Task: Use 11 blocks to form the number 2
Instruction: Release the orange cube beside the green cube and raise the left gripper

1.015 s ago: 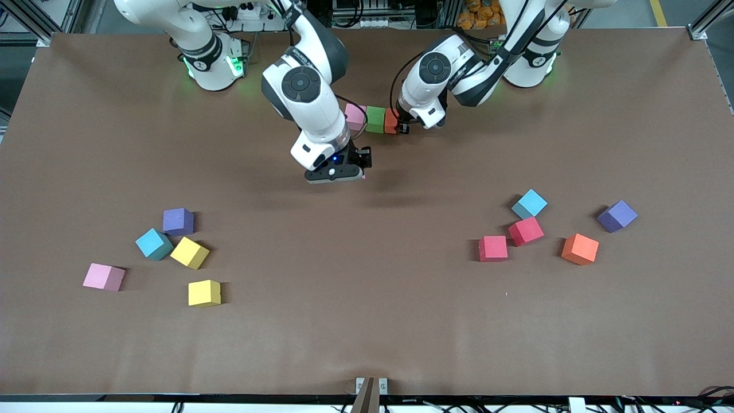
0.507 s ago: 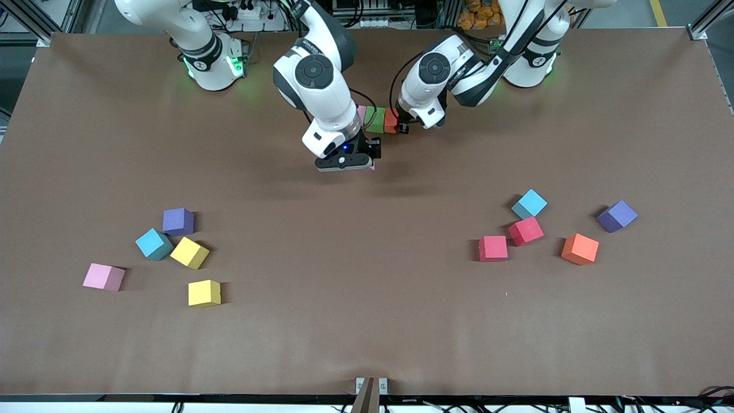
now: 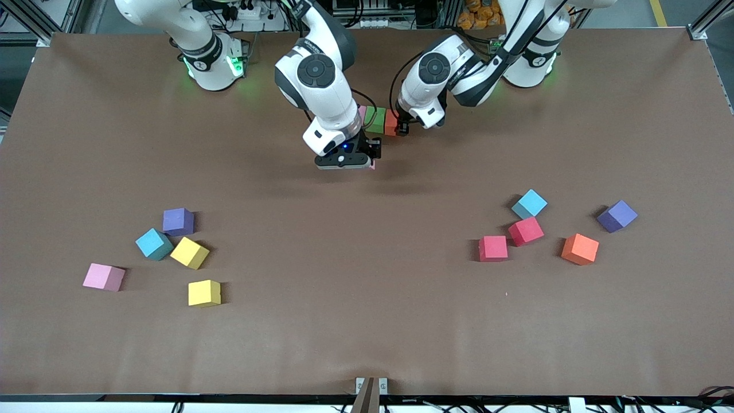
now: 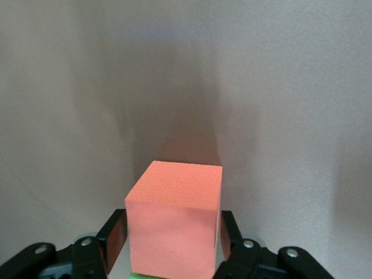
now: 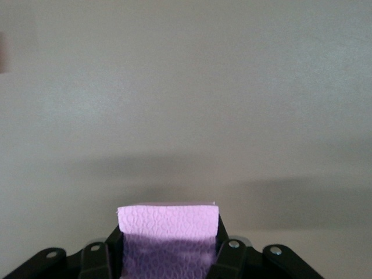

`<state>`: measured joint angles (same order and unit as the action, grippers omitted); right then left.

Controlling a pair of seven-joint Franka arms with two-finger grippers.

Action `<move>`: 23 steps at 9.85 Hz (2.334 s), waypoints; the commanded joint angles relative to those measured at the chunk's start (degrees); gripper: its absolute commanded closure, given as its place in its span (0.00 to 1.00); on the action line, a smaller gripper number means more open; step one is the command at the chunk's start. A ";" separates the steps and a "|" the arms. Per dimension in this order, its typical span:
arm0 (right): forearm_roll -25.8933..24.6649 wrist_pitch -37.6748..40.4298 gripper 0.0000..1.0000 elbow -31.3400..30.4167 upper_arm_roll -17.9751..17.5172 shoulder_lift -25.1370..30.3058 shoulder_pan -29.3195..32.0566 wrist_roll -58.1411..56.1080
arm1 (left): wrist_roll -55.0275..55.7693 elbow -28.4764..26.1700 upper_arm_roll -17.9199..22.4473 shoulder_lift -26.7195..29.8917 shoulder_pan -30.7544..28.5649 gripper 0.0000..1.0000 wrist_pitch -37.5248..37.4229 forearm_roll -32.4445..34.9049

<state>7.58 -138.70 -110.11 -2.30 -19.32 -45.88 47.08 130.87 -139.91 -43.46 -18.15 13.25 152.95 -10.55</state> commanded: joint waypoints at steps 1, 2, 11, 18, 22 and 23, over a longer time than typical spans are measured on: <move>-1.33 -1.04 0.96 -1.25 0.54 1.04 -1.23 3.36 | 0.35 0.07 -0.40 0.31 -0.07 0.27 0.68 -0.61; -1.60 -1.48 0.96 -1.25 0.54 0.51 -1.49 4.15 | 0.35 -0.01 -0.48 0.83 -0.07 0.27 0.68 -0.52; -12.67 -4.64 0.87 -0.90 0.36 -2.13 -4.13 18.92 | 0.44 -0.01 -1.01 2.07 -0.25 0.26 0.07 -0.61; -12.76 -6.75 0.87 -1.07 0.45 -3.27 -5.27 21.30 | -0.09 0.51 -1.10 4.87 -1.73 0.26 -2.74 -0.52; -13.89 -7.45 0.87 -1.07 0.54 -4.58 -5.71 22.43 | -2.72 4.90 -0.84 6.02 -8.74 0.26 -10.54 12.15; -16.08 -8.50 0.87 -0.99 0.45 -5.37 -5.89 24.88 | -4.82 6.13 -0.49 5.93 -10.86 0.26 -12.05 16.05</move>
<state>-5.05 -145.47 -110.88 -2.30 -23.73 -50.77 67.80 128.83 -135.22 -43.74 -13.04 5.84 144.00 0.94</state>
